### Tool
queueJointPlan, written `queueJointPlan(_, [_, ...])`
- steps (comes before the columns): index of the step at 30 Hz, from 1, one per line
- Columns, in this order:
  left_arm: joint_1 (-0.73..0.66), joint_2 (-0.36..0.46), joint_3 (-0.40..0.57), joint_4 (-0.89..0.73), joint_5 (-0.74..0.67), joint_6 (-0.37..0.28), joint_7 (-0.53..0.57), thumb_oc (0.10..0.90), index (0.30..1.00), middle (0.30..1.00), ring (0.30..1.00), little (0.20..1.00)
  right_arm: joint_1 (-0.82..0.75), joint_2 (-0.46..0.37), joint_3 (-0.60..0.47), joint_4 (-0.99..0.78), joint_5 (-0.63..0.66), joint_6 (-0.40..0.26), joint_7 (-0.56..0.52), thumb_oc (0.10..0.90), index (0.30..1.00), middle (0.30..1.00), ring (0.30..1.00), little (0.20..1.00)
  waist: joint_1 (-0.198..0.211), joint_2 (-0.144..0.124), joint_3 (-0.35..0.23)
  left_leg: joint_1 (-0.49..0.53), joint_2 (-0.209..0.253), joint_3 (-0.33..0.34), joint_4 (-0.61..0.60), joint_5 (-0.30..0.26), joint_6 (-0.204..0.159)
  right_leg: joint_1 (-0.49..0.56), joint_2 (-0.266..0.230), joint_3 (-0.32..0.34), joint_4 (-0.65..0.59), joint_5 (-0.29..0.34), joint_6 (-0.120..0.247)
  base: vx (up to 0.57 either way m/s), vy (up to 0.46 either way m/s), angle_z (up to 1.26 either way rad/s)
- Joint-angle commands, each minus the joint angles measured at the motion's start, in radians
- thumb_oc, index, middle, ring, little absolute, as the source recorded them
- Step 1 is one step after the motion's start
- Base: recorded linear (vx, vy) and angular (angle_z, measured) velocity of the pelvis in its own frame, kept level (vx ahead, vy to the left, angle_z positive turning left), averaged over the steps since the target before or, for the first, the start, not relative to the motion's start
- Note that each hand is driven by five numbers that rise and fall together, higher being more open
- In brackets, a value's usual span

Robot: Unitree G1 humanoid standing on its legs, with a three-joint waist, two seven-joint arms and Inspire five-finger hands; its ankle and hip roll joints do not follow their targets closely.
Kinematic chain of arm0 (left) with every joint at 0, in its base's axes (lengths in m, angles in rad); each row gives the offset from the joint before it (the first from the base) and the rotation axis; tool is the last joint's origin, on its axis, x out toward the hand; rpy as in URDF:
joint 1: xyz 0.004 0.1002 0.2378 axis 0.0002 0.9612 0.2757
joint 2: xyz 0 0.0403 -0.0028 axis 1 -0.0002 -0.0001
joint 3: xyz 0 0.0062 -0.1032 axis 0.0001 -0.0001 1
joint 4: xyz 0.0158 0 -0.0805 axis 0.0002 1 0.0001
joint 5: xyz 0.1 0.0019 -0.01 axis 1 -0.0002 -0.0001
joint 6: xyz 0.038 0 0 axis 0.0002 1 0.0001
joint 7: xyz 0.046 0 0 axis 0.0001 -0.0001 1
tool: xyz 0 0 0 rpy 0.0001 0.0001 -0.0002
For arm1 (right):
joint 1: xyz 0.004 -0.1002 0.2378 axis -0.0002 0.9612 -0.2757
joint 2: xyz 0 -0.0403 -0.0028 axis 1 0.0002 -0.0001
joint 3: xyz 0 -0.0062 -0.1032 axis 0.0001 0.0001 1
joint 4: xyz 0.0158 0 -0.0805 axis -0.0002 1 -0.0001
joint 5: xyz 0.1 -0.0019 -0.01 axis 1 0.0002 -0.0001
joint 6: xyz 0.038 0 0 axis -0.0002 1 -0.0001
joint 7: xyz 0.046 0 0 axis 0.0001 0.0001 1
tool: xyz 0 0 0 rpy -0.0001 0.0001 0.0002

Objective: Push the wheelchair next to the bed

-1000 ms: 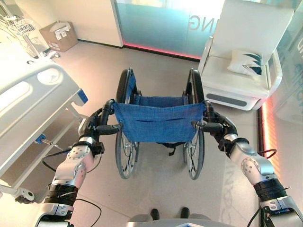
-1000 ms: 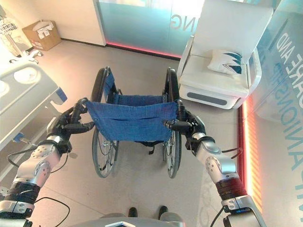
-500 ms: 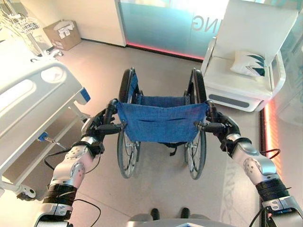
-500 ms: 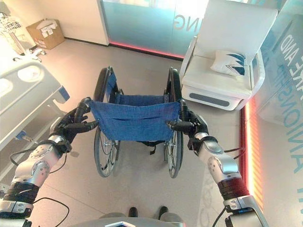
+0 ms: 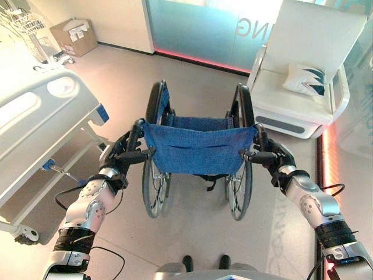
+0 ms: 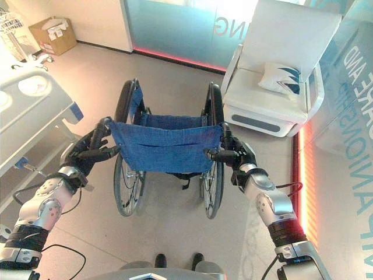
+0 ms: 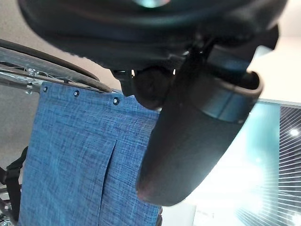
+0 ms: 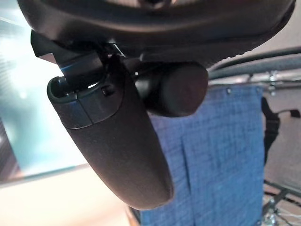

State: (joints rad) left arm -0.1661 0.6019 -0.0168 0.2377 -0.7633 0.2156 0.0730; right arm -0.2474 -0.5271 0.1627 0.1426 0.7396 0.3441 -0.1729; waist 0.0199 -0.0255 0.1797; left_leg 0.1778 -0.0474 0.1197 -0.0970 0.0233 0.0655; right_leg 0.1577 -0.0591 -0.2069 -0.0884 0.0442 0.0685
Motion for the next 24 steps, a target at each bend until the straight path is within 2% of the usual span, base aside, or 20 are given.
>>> queueJointPlan(1, [-0.152, -0.061, -0.100, -0.136, -0.128, -0.160, -0.181, 0.800, 0.900, 0.900, 0.900, 0.900, -0.092, 0.058, 0.039, -0.054, -0.020, -0.063, 0.074, 0.800, 0.900, 0.900, 0.900, 0.900, -0.020, 0.007, -0.069, 0.020, -0.006, 0.075, 0.017, -0.035, -0.027, -0.004, 0.009, -0.006, 0.052, -0.009, 0.032, 0.00, 0.000, 0.00])
queueJointPlan(5, [-0.158, -0.084, -0.113, -0.129, -0.195, -0.159, -0.221, 0.800, 0.900, 0.900, 0.900, 0.900, -0.093, 0.069, 0.046, -0.040, -0.029, -0.063, 0.081, 0.800, 0.900, 0.900, 0.900, 0.900, -0.023, 0.007, -0.071, 0.024, -0.004, 0.079, 0.017, -0.036, -0.028, -0.004, 0.009, -0.006, 0.059, -0.011, 0.032, 0.03, 0.003, 0.00])
queueJointPlan(13, [-0.179, -0.104, -0.153, -0.122, -0.192, -0.188, -0.302, 0.800, 0.900, 0.900, 0.900, 0.900, -0.096, 0.074, 0.061, -0.041, -0.034, -0.054, 0.093, 0.800, 0.900, 0.900, 0.900, 0.900, -0.033, 0.006, -0.069, 0.030, -0.008, 0.078, 0.017, -0.040, -0.023, -0.007, 0.009, 0.007, 0.069, -0.013, 0.033, 0.02, 0.006, 0.00])
queueJointPlan(16, [-0.195, -0.103, -0.167, -0.124, -0.192, -0.175, -0.321, 0.800, 0.900, 0.900, 0.900, 0.900, -0.105, 0.070, 0.072, -0.036, -0.046, -0.039, 0.155, 0.800, 0.900, 0.900, 0.900, 0.900, -0.036, 0.006, -0.070, 0.033, -0.009, 0.078, 0.019, -0.042, -0.022, -0.007, 0.009, 0.012, 0.073, -0.014, 0.034, 0.03, 0.010, -0.01])
queueJointPlan(19, [-0.210, -0.090, -0.176, -0.133, -0.212, -0.135, -0.366, 0.800, 0.900, 0.900, 0.900, 0.900, -0.120, 0.043, 0.090, -0.048, -0.072, -0.043, 0.279, 0.800, 0.900, 0.900, 0.900, 0.900, -0.037, 0.005, -0.071, 0.032, -0.010, 0.078, 0.022, -0.043, -0.022, -0.010, 0.006, 0.014, 0.079, -0.015, 0.035, 0.02, 0.012, -0.01])
queueJointPlan(23, [-0.221, -0.080, -0.188, -0.135, -0.211, -0.129, -0.382, 0.800, 0.900, 0.900, 0.900, 0.900, -0.135, 0.014, 0.108, -0.064, -0.073, -0.045, 0.339, 0.800, 0.900, 0.900, 0.900, 0.900, -0.037, 0.004, -0.072, 0.032, -0.013, 0.075, 0.024, -0.045, -0.020, -0.013, 0.004, 0.016, 0.085, -0.015, 0.038, 0.02, 0.007, 0.00])
queueJointPlan(24, [-0.225, -0.080, -0.193, -0.133, -0.209, -0.134, -0.384, 0.800, 0.900, 0.900, 0.900, 0.900, -0.137, 0.011, 0.112, -0.063, -0.074, -0.046, 0.347, 0.642, 0.662, 0.662, 0.662, 0.662, -0.037, 0.004, -0.073, 0.032, -0.015, 0.073, 0.025, -0.046, -0.019, -0.014, 0.003, 0.018, 0.088, -0.016, 0.039, 0.03, 0.014, 0.00])
